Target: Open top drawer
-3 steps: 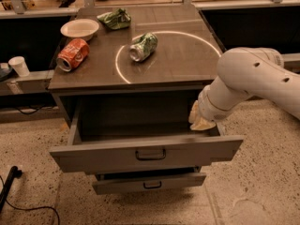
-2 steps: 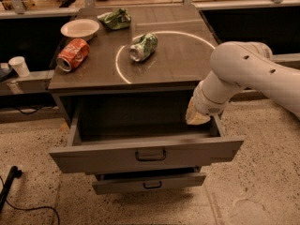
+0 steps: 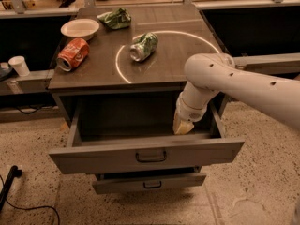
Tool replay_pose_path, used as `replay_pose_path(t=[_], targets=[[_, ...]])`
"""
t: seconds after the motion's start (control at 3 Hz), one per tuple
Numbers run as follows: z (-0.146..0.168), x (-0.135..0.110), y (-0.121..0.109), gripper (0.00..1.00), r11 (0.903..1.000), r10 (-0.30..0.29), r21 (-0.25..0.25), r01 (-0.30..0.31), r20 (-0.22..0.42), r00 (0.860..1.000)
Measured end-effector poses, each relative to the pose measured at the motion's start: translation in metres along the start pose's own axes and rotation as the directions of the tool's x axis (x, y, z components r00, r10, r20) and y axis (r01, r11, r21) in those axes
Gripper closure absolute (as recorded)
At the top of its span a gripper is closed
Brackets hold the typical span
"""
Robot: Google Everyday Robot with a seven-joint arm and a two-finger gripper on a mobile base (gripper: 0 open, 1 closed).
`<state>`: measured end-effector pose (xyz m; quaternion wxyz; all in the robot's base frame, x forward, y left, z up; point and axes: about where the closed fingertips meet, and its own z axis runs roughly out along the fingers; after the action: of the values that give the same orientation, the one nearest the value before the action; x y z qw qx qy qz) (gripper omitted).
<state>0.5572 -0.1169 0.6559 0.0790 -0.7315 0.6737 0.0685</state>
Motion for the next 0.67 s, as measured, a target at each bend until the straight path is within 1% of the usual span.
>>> replay_pose_path(t=[0.33, 0.67], targets=[[0.0282, -0.0030, 0.0075, 0.60, 0.9979, 0.002, -0.065, -0.002, -0.002, 1.000], [0.0354, -0.0044, 0.0156, 0.37, 0.9964, 0.004, -0.084, -0.002, 0.019, 1.000]])
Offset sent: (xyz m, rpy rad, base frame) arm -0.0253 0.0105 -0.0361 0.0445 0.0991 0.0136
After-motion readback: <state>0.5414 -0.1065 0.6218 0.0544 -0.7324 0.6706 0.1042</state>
